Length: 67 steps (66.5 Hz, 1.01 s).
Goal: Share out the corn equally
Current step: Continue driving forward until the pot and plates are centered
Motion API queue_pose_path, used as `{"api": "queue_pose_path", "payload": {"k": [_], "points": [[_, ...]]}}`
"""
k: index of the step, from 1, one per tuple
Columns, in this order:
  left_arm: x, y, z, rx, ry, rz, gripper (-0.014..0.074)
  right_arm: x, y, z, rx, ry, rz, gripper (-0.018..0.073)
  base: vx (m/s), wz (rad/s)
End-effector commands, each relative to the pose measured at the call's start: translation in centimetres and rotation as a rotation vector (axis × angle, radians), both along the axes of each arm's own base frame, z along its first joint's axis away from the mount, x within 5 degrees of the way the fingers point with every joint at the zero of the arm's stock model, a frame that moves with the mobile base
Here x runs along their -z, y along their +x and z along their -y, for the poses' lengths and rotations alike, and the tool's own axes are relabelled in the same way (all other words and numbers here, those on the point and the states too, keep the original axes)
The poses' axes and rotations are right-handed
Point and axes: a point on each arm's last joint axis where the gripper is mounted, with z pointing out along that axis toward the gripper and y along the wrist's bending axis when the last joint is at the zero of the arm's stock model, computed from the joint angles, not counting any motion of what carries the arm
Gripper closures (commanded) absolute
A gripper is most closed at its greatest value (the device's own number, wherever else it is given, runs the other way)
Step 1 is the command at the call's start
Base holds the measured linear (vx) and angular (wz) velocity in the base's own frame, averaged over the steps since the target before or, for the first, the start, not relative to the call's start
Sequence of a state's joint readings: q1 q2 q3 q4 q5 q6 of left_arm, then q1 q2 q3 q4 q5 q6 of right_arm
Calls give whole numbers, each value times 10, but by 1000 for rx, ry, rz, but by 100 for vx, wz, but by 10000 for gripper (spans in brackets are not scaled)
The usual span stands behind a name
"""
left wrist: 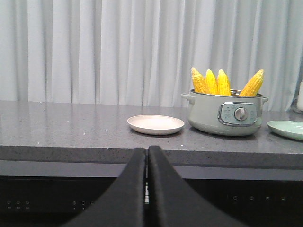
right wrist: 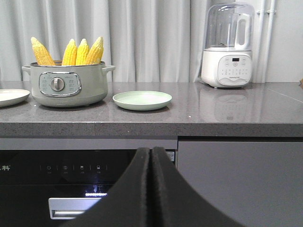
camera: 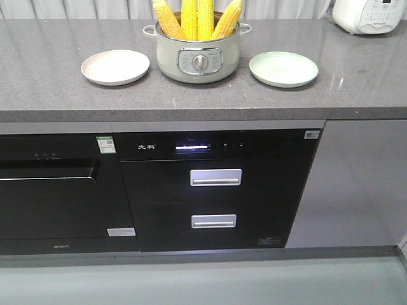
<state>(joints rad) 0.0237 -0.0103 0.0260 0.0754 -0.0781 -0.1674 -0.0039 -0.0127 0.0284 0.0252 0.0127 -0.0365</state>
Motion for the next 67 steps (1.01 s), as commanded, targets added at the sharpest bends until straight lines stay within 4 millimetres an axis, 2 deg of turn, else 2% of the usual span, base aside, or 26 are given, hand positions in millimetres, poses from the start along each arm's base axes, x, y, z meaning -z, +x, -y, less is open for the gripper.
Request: {"api": "queue_pose_path", "payload": {"k": [1,67], "points": [[-2,-2,0,8,-14,76,603,-5,-1,0,4,-11,72,562,14,5],[-2,-2,0,8,-14,76,603,-5,-1,0,4,-11,72,562,13,2]]}}
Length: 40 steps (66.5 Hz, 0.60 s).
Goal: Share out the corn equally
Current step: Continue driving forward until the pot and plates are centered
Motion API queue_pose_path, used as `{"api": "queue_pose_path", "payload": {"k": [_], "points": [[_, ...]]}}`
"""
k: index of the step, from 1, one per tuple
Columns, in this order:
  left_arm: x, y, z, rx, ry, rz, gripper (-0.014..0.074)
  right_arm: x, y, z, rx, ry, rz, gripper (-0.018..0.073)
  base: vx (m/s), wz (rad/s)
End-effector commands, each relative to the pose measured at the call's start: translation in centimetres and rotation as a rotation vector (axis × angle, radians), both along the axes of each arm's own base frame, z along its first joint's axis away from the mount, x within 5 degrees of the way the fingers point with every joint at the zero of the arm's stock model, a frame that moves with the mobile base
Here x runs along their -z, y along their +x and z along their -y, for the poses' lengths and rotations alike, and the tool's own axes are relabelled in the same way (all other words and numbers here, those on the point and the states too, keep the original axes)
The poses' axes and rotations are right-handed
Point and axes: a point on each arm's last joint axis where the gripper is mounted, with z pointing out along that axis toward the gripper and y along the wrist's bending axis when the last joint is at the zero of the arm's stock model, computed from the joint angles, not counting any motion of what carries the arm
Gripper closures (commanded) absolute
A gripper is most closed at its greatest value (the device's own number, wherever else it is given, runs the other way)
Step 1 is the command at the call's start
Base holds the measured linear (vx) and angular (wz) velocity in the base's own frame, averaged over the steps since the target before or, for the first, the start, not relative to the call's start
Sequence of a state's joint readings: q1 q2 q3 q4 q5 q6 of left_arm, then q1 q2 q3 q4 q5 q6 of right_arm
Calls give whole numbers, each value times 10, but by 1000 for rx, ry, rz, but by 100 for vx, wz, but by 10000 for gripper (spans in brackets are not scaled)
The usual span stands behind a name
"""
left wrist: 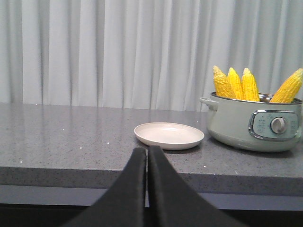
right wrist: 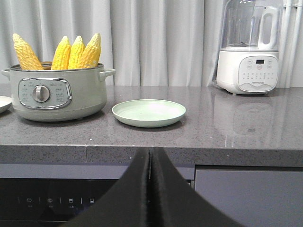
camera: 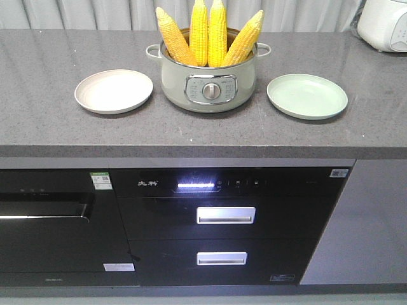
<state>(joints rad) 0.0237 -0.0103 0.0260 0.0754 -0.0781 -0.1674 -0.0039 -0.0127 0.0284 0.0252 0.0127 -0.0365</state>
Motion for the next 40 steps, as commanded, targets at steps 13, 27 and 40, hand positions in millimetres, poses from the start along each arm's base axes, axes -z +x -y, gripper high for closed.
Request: {"api": "queue_pose_path", "payload": {"k": [13,27,40], "points": [[-2,-2,0,8,-14,76,603,-5,-1,0,4,-11,72,562,14,0],[-2,-2,0,8,-14,76,603,-5,-1,0,4,-11,72,562,12,-1],[-2,-2,0,8,-14,76,603,-5,-1,0,4,-11,72,562,12,-1]]}}
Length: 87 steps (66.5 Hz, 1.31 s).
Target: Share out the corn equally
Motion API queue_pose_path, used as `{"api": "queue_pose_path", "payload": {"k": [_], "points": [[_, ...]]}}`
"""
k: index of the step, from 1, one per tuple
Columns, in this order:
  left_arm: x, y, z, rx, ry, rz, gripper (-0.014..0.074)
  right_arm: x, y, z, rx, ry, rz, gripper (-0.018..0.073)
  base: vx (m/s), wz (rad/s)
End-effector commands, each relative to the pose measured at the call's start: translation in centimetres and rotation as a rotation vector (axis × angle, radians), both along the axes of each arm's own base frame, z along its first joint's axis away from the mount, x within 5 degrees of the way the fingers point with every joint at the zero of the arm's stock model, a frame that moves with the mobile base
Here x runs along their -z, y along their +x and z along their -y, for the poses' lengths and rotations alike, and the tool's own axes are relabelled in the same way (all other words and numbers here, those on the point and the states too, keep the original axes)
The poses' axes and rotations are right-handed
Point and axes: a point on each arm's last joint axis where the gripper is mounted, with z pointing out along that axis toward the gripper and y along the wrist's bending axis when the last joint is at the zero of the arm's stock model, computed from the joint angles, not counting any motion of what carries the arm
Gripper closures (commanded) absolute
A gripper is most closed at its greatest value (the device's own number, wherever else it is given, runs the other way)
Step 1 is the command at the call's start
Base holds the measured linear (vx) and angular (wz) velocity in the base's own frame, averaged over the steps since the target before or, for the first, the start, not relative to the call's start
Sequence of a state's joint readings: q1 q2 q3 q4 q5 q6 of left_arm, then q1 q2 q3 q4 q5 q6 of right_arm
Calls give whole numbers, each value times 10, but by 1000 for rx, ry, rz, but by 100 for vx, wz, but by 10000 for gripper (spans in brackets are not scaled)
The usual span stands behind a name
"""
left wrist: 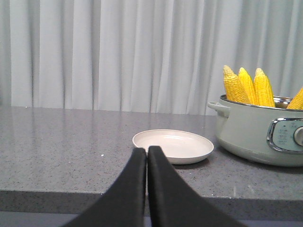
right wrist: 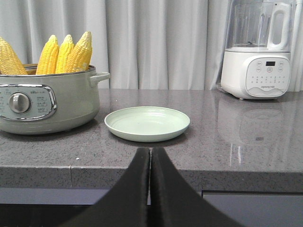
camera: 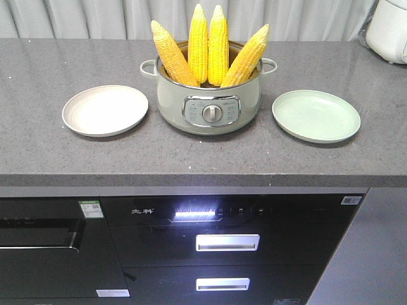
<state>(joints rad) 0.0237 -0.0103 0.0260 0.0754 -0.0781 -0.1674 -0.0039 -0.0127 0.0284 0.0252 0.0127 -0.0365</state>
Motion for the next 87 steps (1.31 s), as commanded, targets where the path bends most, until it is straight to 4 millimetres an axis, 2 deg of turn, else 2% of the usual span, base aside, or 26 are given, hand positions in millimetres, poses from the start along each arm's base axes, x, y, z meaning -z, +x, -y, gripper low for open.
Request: {"api": "queue_pose_path", "payload": {"k": [1,87], "points": [[-2,-2,0,8,-14,76,603,-5,-1,0,4,-11,72,562,12,-1],[-2,-2,0,8,-14,76,603,-5,-1,0,4,-11,72,562,10,-1]]}}
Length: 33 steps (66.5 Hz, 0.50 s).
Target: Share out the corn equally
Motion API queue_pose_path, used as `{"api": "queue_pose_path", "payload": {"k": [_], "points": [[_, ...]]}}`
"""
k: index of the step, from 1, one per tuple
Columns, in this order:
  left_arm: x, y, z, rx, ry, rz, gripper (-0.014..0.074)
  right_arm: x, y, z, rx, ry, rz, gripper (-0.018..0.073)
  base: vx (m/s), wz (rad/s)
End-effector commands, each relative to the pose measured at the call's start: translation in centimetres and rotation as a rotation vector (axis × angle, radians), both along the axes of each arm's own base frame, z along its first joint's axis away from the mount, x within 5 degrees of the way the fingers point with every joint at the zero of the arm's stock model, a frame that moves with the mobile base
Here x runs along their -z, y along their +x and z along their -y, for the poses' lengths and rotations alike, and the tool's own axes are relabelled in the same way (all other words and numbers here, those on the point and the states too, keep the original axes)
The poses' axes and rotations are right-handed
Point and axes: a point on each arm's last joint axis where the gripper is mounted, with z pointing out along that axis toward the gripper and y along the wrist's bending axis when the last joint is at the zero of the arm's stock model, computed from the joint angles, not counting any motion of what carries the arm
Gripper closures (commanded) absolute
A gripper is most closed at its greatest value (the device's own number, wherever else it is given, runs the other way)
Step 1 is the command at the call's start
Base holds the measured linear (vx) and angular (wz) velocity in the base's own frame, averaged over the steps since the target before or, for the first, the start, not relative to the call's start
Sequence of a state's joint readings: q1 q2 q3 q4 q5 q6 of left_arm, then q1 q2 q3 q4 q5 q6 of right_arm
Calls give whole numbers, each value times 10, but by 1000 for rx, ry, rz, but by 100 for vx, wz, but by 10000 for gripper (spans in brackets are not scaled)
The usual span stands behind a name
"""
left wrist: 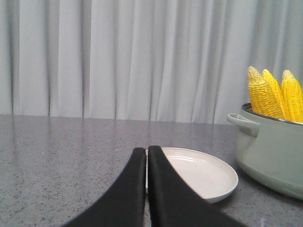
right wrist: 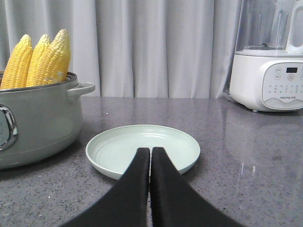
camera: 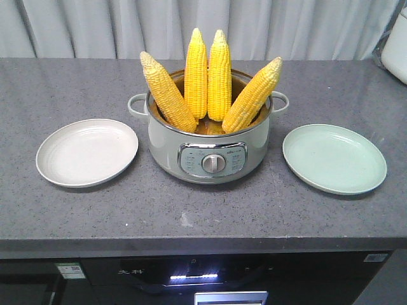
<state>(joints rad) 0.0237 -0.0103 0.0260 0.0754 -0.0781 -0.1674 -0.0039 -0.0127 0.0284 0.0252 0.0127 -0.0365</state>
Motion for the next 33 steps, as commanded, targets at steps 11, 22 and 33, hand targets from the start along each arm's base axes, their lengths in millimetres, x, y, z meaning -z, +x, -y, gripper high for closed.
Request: {"api": "queue_pose_path", "payload": {"k": [11,22,33], "points": [[-2,-2,0,8,-14,76,603,-5,-1,0,4,-11,72,562,7,-1],[-2,-2,0,8,-14,76,603,-5,-1,0,4,-11,72,562,6,-1],[-2,-2,0,8,-14,76,603,-5,-1,0,4,-11,72,562,6,-1]]}}
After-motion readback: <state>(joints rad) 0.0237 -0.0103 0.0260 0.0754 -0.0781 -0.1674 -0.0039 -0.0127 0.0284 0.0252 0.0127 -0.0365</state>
